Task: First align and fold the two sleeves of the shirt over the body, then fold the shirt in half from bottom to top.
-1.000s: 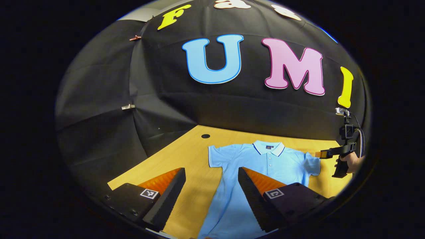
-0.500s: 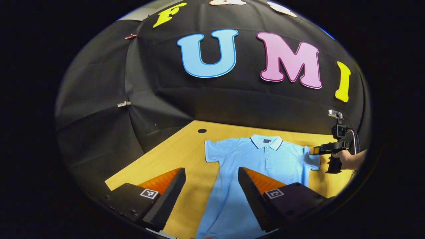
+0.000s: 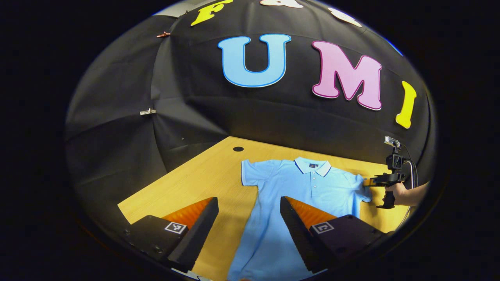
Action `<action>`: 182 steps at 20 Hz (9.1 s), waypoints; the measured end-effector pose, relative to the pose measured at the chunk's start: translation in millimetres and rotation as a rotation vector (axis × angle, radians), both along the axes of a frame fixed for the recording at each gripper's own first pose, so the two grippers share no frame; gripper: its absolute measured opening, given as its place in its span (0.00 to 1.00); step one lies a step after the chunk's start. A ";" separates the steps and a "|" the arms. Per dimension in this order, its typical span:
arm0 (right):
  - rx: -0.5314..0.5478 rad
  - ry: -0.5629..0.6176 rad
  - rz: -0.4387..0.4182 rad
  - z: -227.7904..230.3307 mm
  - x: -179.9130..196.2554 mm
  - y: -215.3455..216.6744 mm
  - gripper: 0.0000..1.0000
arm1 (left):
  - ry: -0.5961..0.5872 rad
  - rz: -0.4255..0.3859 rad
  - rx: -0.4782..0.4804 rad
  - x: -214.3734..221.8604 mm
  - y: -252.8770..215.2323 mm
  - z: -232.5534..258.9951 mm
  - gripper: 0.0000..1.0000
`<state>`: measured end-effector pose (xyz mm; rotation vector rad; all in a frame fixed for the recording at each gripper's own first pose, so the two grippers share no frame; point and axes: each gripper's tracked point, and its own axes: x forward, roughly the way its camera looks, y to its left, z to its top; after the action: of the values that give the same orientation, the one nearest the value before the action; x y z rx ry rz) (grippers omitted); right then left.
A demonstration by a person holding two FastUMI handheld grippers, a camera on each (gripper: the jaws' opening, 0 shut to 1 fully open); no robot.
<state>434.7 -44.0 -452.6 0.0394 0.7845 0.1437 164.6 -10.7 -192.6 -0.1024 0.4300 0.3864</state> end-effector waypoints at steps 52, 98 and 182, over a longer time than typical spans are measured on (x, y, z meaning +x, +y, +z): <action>0.086 -0.121 0.288 136.3 -120.3 144.2 0.99 | -0.008 -0.201 -0.005 204.0 115.4 -58.4 0.97; 0.134 -0.004 -0.161 98.8 -209.6 -84.8 0.98 | 0.062 -0.498 -0.021 333.9 -10.9 -67.5 0.06; 0.137 -0.020 0.135 142.7 -296.0 127.7 0.05 | 0.098 -0.533 -0.011 22.0 -74.0 -28.9 0.06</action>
<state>138.6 83.7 -309.9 0.1147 0.7565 0.3251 186.6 -84.8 -221.6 0.0230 0.5366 -0.1358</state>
